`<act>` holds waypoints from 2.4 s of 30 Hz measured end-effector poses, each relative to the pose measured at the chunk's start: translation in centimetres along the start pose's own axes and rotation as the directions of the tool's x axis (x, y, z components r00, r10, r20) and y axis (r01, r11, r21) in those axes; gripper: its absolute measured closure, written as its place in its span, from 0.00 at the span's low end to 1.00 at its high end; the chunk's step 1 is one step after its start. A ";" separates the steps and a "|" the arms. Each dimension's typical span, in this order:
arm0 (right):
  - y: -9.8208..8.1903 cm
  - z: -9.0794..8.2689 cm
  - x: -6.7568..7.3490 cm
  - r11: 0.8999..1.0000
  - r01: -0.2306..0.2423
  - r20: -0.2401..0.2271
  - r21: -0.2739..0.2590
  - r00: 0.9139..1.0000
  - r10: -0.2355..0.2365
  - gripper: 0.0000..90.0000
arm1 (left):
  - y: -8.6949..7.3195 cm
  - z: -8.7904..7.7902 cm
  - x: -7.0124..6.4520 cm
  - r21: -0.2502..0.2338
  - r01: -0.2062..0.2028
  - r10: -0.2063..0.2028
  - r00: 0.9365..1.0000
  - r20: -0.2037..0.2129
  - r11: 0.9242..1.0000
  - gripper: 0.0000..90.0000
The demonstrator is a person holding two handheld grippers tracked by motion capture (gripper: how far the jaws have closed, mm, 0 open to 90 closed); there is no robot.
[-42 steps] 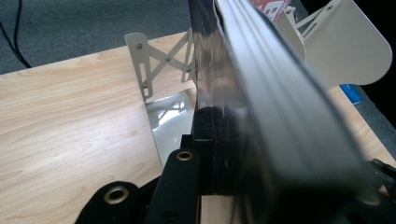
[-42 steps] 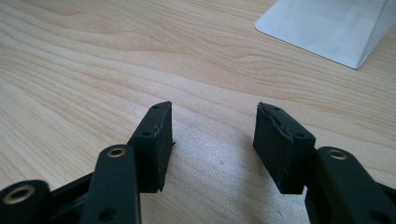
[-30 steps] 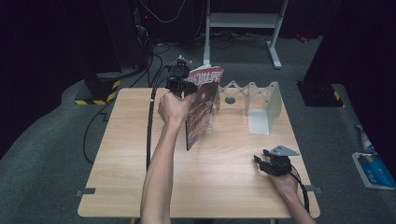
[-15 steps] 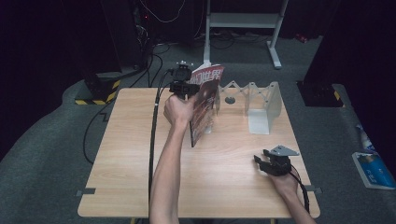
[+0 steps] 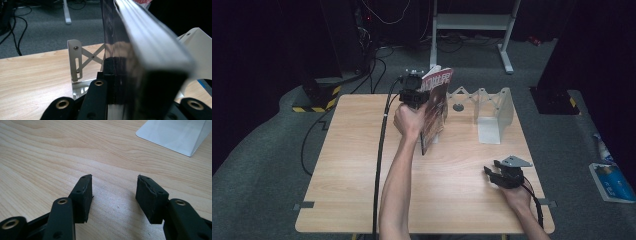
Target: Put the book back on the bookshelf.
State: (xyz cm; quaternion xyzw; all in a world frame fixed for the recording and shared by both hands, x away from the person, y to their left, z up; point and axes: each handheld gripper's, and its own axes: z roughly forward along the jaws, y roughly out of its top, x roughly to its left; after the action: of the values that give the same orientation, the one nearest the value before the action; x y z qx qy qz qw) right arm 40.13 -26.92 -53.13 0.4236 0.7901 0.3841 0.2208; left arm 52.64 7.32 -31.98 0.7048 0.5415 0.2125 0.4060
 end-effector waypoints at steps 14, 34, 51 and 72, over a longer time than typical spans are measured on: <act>0.0 0.0 0.0 1.000 -0.001 -0.001 -0.001 1.000 0.001 0.52 | -0.6 0.5 -0.3 0.004 -0.047 0.047 0.999 -0.016 0.999 0.92; 0.0 0.0 0.0 1.000 0.000 -0.002 -0.002 1.000 0.000 0.52 | -0.3 -0.2 -0.4 0.183 -0.111 0.112 0.994 0.004 0.977 0.90; 0.0 0.0 0.0 1.000 0.004 -0.002 -0.002 1.000 -0.004 0.52 | 0.1 -1.1 -0.4 0.283 -0.087 0.081 0.996 0.033 0.955 0.92; 0.0 0.0 0.0 1.000 0.001 -0.002 -0.002 1.000 -0.001 0.52 | -0.3 -0.4 0.2 0.147 -0.003 0.001 1.000 0.014 0.989 0.93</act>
State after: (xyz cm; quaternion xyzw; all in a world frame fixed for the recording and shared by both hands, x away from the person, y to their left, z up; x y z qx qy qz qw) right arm 40.13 -26.87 -53.17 0.4225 0.7901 0.3853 0.2210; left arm 52.25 7.67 -32.02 0.7350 0.5521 0.1674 0.3563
